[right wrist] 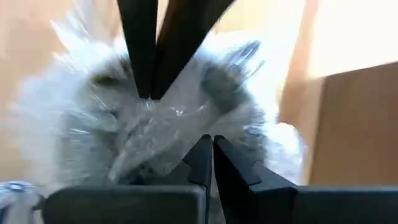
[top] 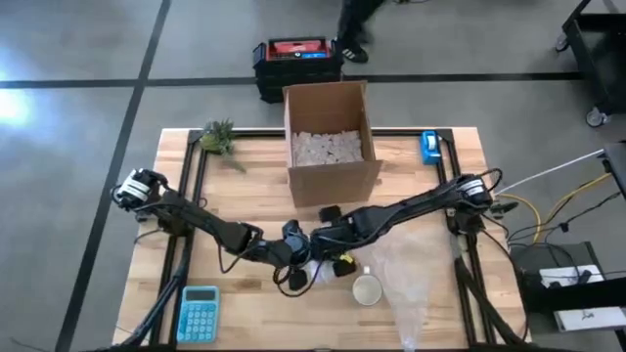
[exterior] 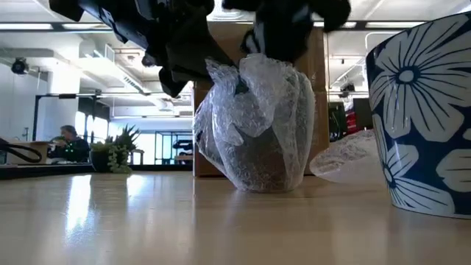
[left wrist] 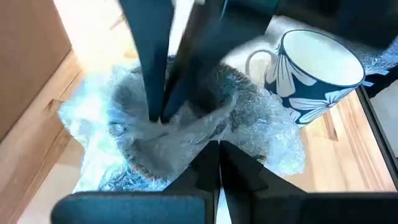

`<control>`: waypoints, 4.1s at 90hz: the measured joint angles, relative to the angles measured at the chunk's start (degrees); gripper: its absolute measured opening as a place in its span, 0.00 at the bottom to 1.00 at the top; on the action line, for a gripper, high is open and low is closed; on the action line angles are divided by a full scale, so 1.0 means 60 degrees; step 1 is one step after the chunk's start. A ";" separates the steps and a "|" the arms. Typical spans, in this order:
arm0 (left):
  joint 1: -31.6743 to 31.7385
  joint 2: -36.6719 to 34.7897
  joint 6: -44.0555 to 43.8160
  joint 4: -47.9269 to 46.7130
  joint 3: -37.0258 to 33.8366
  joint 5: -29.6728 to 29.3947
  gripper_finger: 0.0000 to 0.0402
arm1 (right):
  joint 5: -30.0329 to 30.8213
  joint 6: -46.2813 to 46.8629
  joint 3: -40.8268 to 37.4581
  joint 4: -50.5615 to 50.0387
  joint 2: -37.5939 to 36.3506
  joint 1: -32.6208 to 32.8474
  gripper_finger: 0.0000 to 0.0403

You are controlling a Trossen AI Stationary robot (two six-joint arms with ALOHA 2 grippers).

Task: Wrap mug
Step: Wrap the green mug with the bubble wrap, then put the wrapped green mug into the cardboard box

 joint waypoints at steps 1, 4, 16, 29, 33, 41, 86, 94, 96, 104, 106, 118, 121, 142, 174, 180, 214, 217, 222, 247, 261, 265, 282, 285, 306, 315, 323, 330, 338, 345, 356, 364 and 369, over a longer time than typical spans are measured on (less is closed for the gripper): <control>0.0000 0.0000 0.0001 -0.0003 0.0000 0.0000 0.00 | -0.0057 0.0005 0.0002 -0.0013 -0.0041 0.0001 0.01; 0.0000 0.0000 0.0007 0.0004 0.0000 0.0000 0.00 | -0.0260 0.0028 0.0003 -0.0074 -0.0153 0.0002 0.01; 0.0000 0.0000 0.0013 -0.0005 -0.0001 0.0000 0.00 | -0.1058 0.0367 0.0003 -0.0113 -0.0203 0.0002 0.01; 0.0000 0.0000 0.0013 0.0005 0.0000 0.0000 0.00 | -0.1338 0.0502 -0.0016 0.0019 0.0261 0.0045 0.01; 0.0000 0.0000 0.0013 -0.0001 0.0000 0.0000 0.00 | -0.1336 0.0505 -0.0031 -0.0004 0.0516 0.0045 0.01; 0.0000 0.0000 0.0013 0.0009 0.0000 0.0000 0.00 | -0.1317 0.0500 -0.0041 0.0065 0.0951 0.0045 0.01; 0.0004 -0.0019 0.0061 0.0053 -0.0004 0.0007 0.00 | -0.1003 0.0208 0.0464 -0.0398 0.0066 0.0154 0.01; 0.0004 -0.0094 0.0133 0.0032 -0.0004 0.0030 0.00 | -0.1249 0.0638 0.0438 -0.0531 -0.0480 0.0231 0.01; 0.0002 -0.0130 0.0136 -0.0006 -0.0004 0.0036 0.00 | -0.1402 0.0759 0.0402 -0.0574 -0.0559 0.0235 0.01; -0.0028 -0.0297 0.0154 -0.0109 0.0018 0.0112 0.00 | -0.1771 0.1024 0.0354 -0.0620 -0.0795 0.0268 0.01; -0.0047 -0.0365 0.0158 -0.0121 0.0018 0.0146 0.00 | -0.1833 0.1026 0.0356 -0.0622 -0.0845 0.0268 0.01; -0.0177 -0.0868 0.0186 -0.0230 0.0029 0.0141 0.00 | -0.2024 0.0879 0.0362 -0.0535 -0.0946 0.0357 0.10; -0.0190 -0.0967 0.0225 -0.0344 0.0032 0.0127 0.00 | -0.2024 0.0770 0.0332 -0.0473 -0.0926 0.0405 0.14; -0.0305 -0.1470 0.0160 -0.1035 0.0040 0.0062 0.00 | -0.1836 0.0517 0.0159 0.0022 -0.0361 0.0744 0.44; -0.0342 -0.1439 0.0152 -0.1052 0.0036 0.0066 0.00 | -0.0563 0.0671 0.0164 -0.0098 0.1112 0.0792 0.66; -0.0346 -0.1439 0.0155 -0.1058 0.0036 0.0075 0.00 | -0.0533 0.0545 0.0174 -0.0073 0.1247 0.0799 0.63; -0.0368 -0.1439 0.0118 -0.1036 0.0036 0.0066 0.00 | -0.0991 0.0079 0.0188 -0.0529 0.0987 0.0826 0.06; -0.0375 -0.1439 0.0129 -0.1036 0.0036 0.0066 0.00 | -0.0998 0.0071 0.0272 -0.0599 0.0881 0.0852 0.07; -0.0386 -0.1451 0.0133 -0.1044 0.0036 0.0082 0.00 | -0.0973 0.0078 0.0528 -0.0756 0.0584 0.0938 0.08; -0.0475 -0.2048 0.0231 -0.1879 0.0036 0.0641 0.00 | -0.0975 0.0043 0.1755 -0.2670 -0.0698 0.1172 0.04; -0.0532 -0.2295 0.0298 -0.1941 0.0040 0.0491 0.00 | -0.0651 -0.0171 0.2488 -0.2938 -0.1507 0.1180 0.04; -0.0539 -0.2293 0.0347 -0.1958 0.0040 0.0481 0.00 | -0.0519 -0.0263 0.2782 -0.2855 -0.1690 0.1144 0.04; -0.0546 -0.2112 0.0373 -0.1910 0.0036 0.0472 0.00 | 0.0035 -0.1259 0.4102 -0.1938 -0.2292 0.0545 0.04; -0.0546 -0.2084 0.0373 -0.1884 0.0036 0.0470 0.00 | 0.0298 -0.1490 0.4282 -0.1734 -0.2343 0.0362 0.04; -0.0543 -0.1987 0.0379 -0.1854 0.0036 0.0452 0.00 | 0.1161 -0.1662 0.4949 -0.1005 -0.2366 -0.2308 0.04; -0.0543 -0.1939 0.0413 -0.1856 0.0036 0.0419 0.00 | 0.0430 -0.1120 0.4925 -0.1049 -0.2288 -0.3949 0.04; -0.0543 -0.1879 0.0413 -0.1867 0.0036 0.0284 0.00 | -0.0695 -0.0442 0.4859 -0.1242 -0.2012 -0.5312 0.04; -0.0545 -0.1812 0.0413 -0.1865 0.0036 0.0262 0.00 | -0.1763 0.0142 0.4719 -0.1377 -0.1654 -0.6173 0.04; -0.0546 -0.1704 0.0417 -0.1868 0.0029 0.0262 0.00 | -0.2294 0.0500 0.4472 -0.1392 -0.1269 -0.6594 0.04; -0.0546 -0.1658 0.0417 -0.1865 0.0011 0.0262 0.00 | -0.2430 0.0607 0.4307 -0.1510 -0.0885 -0.6650 0.04; -0.0546 -0.1654 0.0417 -0.1879 -0.0022 0.0264 0.00 | -0.2424 0.0536 0.4211 -0.2111 -0.0179 -0.6646 0.04; -0.0546 -0.1654 0.0417 -0.1870 -0.0022 0.0262 0.00 | -0.2348 0.0512 0.4203 -0.2181 0.0268 -0.6628 0.04; -0.0546 -0.1654 0.0417 -0.1870 -0.0022 0.0262 0.00 | -0.2331 0.0514 0.4203 -0.2226 0.0511 -0.6631 0.05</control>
